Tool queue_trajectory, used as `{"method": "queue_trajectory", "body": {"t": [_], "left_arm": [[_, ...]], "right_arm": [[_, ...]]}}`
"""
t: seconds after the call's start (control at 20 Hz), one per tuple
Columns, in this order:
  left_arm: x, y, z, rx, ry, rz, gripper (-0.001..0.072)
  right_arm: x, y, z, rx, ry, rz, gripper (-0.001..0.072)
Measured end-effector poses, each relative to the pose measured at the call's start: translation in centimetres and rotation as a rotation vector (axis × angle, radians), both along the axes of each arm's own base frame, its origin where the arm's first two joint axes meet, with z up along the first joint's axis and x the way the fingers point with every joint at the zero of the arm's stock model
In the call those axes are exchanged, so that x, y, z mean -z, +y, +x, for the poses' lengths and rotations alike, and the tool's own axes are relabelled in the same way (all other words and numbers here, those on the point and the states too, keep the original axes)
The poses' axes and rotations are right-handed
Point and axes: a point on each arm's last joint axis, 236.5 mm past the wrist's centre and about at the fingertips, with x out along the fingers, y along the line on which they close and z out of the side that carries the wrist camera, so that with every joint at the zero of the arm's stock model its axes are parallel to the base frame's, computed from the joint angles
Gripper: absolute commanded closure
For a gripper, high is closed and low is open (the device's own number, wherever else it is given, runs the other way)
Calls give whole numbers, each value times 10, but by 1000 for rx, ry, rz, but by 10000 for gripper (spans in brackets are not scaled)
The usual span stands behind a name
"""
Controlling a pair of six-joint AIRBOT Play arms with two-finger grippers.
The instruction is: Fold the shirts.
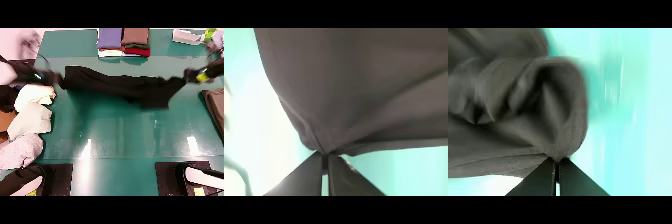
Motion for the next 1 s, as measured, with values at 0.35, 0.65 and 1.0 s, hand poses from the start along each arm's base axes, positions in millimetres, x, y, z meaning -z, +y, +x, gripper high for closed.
{"method": "queue_trajectory", "body": {"t": [0.35,0.65,1.0], "left_arm": [[-272,47,-94,-42,-681,-119,679],[-369,70,-167,-55,-975,-192,679],[-280,51,-79,-48,-617,-36,678]], "right_arm": [[-267,12,-61,-2,-645,-113,696],[-382,23,-140,25,-941,-158,698],[-333,16,-95,38,-746,-105,698]]}}
